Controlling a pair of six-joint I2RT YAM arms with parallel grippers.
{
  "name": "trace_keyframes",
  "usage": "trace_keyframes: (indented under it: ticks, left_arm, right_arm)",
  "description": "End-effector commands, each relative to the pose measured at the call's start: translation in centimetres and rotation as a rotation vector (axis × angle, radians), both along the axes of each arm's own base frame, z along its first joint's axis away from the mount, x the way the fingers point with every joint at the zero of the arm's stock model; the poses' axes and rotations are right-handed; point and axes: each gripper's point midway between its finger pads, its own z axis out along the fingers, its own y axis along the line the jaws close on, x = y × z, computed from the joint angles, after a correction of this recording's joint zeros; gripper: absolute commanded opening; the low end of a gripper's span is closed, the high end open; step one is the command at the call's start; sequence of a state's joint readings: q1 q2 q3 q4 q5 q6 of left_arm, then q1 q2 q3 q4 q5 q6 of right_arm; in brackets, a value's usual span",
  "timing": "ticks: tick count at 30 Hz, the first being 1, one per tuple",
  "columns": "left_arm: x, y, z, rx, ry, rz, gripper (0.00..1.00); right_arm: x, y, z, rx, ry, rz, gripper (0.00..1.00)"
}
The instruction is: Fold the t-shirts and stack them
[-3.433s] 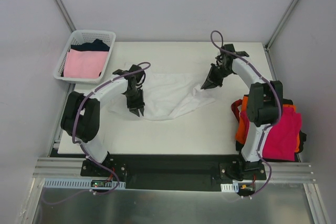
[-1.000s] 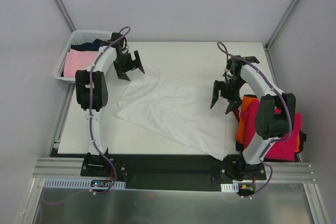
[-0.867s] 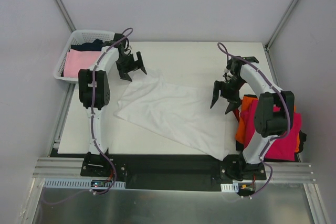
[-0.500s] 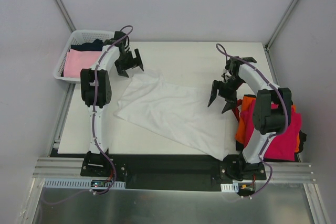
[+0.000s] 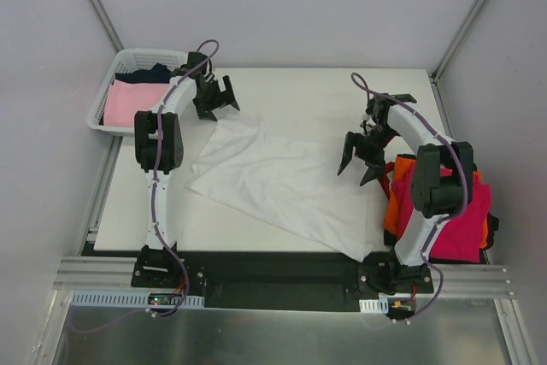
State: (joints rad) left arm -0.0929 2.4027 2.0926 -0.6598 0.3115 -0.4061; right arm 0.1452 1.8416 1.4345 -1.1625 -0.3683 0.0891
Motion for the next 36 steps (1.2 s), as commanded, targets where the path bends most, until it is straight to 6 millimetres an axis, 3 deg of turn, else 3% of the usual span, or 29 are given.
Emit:
trace_keyframes:
  ticks: [1,6,10,14,18,19,23,28,31,36]
  left_arm:
    - [1.7,-3.7,1.0,-0.151,-0.092,-0.099,0.99]
    - [2.3,-6.1,1.6,-0.245,-0.133,-0.146,0.99]
    - [1.6,-7.4,1.2,-0.269,-0.109,-0.153,0.99]
    - [0.2,-7.5,0.6,-0.241,-0.081,-0.145,0.99]
    - [-2.0,-5.9,-0.4,-0.163,-0.042,-0.109,0.94]
    - [-2.2,-5.3,-0.8,-0.125,-0.039,-0.091,0.87]
    - [-3.5,-4.0,-1.3,-0.072,-0.013,-0.047,0.16]
    - [-3.7,-3.9,-0.9,-0.071,-0.005,-0.012,0.05]
    - [-3.1,-3.9,0.8,-0.070,-0.044,0.003,0.06]
    - [-2.1,-4.0,6.1,-0.086,-0.145,0.007,0.10]
  right_arm:
    - [-1.2,-0.1,0.6,0.007,0.031,0.000,0.75]
    - [-1.3,-0.5,0.4,-0.007,0.036,0.017,0.75]
    - [-0.5,-0.5,0.3,-0.011,0.021,0.022,0.75]
    - [0.4,-0.3,0.2,0.001,0.021,0.027,0.74]
    - [0.7,-0.2,-0.2,0.012,0.017,0.031,0.73]
    - [0.6,-0.2,-0.2,0.015,0.016,0.031,0.73]
    - [-0.1,-0.3,-0.6,0.019,0.012,0.025,0.73]
    - [-1.1,-0.8,-0.8,0.017,0.001,0.014,0.73]
    - [-1.3,-1.2,-1.2,0.000,-0.005,0.006,0.72]
    - [0.3,-2.6,-1.5,-0.029,-0.058,-0.043,0.74]
